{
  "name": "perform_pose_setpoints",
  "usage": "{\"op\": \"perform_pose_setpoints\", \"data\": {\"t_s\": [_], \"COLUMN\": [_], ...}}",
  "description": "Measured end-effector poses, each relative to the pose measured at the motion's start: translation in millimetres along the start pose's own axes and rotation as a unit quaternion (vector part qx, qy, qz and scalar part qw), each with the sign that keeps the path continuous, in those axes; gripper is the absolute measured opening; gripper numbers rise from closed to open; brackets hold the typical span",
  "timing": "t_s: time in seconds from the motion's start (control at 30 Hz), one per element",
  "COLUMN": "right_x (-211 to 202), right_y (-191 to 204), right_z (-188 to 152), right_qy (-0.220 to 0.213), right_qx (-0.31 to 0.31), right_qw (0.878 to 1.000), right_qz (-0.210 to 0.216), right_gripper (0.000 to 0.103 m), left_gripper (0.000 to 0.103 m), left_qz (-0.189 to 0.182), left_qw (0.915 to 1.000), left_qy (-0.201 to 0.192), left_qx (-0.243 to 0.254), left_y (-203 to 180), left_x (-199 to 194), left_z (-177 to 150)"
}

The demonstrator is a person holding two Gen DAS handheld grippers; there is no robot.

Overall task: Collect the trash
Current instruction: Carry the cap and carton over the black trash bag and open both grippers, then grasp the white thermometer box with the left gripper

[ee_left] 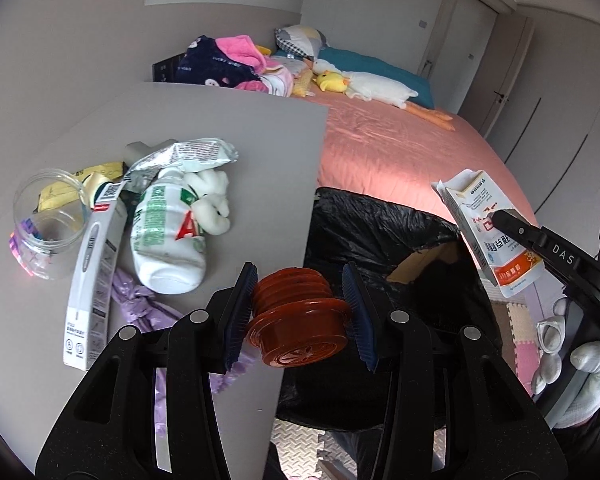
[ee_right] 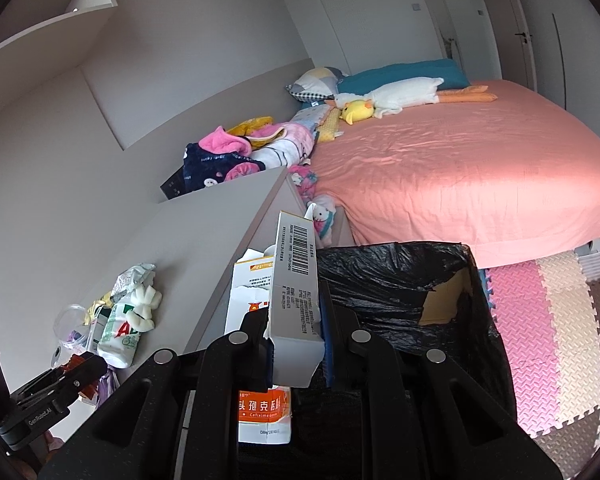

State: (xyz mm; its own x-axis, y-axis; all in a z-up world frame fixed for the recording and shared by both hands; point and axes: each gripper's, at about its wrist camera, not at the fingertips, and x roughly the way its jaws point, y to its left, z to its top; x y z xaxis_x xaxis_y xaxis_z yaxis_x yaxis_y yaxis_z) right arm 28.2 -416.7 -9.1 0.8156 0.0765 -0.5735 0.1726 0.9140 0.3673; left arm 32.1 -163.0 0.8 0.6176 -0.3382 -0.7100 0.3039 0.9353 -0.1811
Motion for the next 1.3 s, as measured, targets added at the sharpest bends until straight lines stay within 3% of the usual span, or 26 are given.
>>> {"op": "perform_pose_setpoints", "data": {"t_s": [0.27, 0.33, 0.4, 0.43, 0.47, 0.53, 0.83, 1.3], "right_x": [-7.3, -8.1, -9.8, -12.6, -16.1, -18.7, -15.9, 4.9], "right_y": [-20.8, -25.1, -28.3, -30.8, -33.9, -38.6, -32.3, 20.5], "right_z": [3.5, 4.5, 4.6, 4.5, 3.8, 4.9, 3.5, -9.4], "right_qy": [-0.009, -0.004, -0.009, -0.019, -0.029, -0.032, -0.027, 0.003], "right_qx": [0.017, 0.017, 0.026, 0.034, 0.04, 0.046, 0.042, -0.001], "right_qw": [1.0, 1.0, 0.999, 0.999, 0.998, 0.998, 0.998, 1.0], "right_qz": [-0.015, -0.013, -0.029, -0.038, -0.042, -0.043, -0.039, -0.013], "right_gripper": [0.018, 0.018, 0.034, 0.058, 0.067, 0.067, 0.067, 0.067], "left_gripper": [0.044, 0.046, 0.096, 0.097, 0.097, 0.097, 0.097, 0.097], "left_qz": [-0.032, -0.054, -0.069, -0.068, -0.071, -0.081, -0.061, -0.023], "left_qw": [0.9991, 0.9979, 0.9969, 0.9972, 0.9969, 0.9959, 0.9979, 0.9997], "left_qy": [0.018, 0.023, 0.022, 0.008, 0.003, 0.008, 0.012, -0.003], "left_qx": [0.02, 0.025, 0.03, 0.03, 0.033, 0.038, 0.02, -0.012], "left_y": [-35.6, -44.5, -53.1, -56.8, -59.9, -63.6, -46.9, 7.4], "left_x": [22.9, 28.5, 31.5, 29.9, 29.6, 30.7, 26.5, 2.0], "left_z": [4.5, 4.6, 4.8, 3.7, 3.5, 3.2, 1.6, -3.7]}}
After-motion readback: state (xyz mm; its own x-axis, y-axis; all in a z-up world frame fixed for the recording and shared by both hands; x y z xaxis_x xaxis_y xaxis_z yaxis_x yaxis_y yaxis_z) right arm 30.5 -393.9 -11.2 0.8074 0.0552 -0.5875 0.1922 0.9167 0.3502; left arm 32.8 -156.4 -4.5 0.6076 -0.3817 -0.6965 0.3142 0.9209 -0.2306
